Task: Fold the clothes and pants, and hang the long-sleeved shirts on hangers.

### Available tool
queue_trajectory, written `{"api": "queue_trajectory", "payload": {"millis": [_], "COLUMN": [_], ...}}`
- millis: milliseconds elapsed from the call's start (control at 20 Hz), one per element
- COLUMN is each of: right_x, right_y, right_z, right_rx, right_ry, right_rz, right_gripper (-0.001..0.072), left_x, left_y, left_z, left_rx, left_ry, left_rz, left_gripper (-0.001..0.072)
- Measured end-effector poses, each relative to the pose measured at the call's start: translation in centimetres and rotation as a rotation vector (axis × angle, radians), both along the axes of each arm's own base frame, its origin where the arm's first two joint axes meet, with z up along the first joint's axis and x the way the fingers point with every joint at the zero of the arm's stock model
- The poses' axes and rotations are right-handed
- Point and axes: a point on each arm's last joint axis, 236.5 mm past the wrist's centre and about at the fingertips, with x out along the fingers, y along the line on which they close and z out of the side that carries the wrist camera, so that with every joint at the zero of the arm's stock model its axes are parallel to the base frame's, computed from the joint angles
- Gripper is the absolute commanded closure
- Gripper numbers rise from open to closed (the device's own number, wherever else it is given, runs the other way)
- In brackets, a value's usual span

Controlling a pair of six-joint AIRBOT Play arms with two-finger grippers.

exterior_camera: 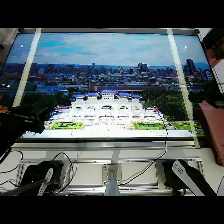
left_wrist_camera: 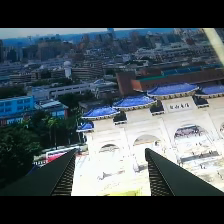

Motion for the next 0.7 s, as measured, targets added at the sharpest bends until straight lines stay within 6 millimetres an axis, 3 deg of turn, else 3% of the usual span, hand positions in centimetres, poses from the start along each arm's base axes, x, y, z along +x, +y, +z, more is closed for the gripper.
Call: {"api": "queue_trajectory", "payload": {"millis": [100, 250, 700], "right_x": [1.0, 0.3, -1.8], "right_y": [5.6, 10.3, 11.9], "right_z": [-0.2, -1.0, -1.9], "right_rx": [0.002, -0.031, -0.114], "right_ry": [0.024, 0.091, 0.207], "right_rz": [0.176, 0.35, 0.478], "right_gripper": [0.0686, 0.0695, 0.0694], "left_x": [0.0, 0.0, 0.0], "left_y": [0.0, 0.0, 0.0], "left_z": [0.0, 0.0, 0.0], "left_rx": [0.0, 0.0, 0.0], "left_ry": [0.0, 0.0, 0.0], "left_rz": [0.0, 0.0, 0.0], "left_gripper": [0.0234, 0.0234, 0.0233]}}
